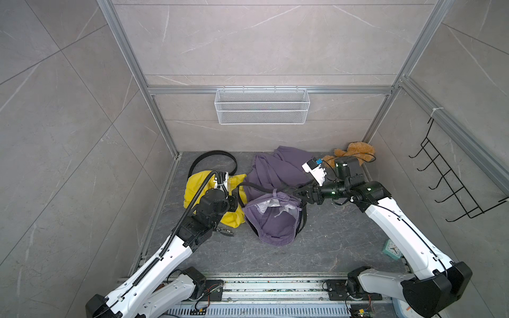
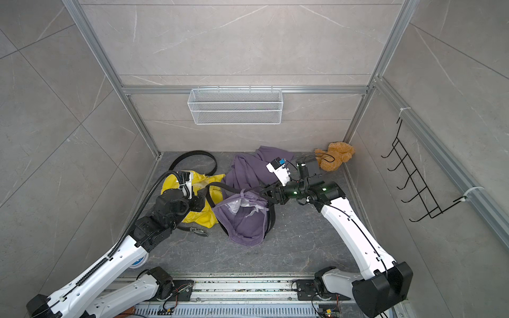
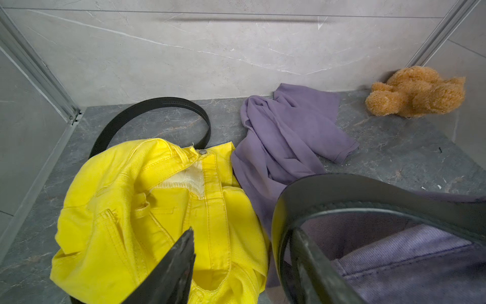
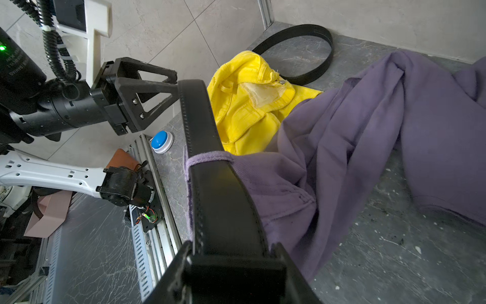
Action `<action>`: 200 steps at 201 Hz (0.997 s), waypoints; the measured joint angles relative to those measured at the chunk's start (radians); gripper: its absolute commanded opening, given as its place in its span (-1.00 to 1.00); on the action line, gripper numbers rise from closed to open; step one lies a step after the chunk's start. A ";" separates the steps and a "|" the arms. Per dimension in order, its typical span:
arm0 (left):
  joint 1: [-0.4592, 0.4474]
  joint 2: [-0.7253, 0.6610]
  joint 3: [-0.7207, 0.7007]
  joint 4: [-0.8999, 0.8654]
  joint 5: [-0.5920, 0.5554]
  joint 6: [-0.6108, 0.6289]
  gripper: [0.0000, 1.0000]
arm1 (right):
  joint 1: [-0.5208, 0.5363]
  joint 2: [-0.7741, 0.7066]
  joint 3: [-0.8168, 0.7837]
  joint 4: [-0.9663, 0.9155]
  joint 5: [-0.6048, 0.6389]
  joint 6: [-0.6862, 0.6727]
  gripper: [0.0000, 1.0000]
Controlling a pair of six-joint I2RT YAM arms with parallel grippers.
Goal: Remove the belt from the trousers
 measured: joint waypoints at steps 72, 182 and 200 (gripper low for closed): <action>-0.161 0.106 0.159 0.055 0.268 0.201 0.40 | 0.018 0.044 0.027 -0.050 0.003 -0.036 -1.00; -0.175 0.293 0.220 0.094 0.575 0.308 0.38 | 0.027 0.044 0.057 -0.077 0.003 -0.039 -1.00; -0.180 0.315 0.237 0.103 0.578 0.316 0.35 | 0.032 0.044 0.057 -0.077 0.003 -0.039 -1.00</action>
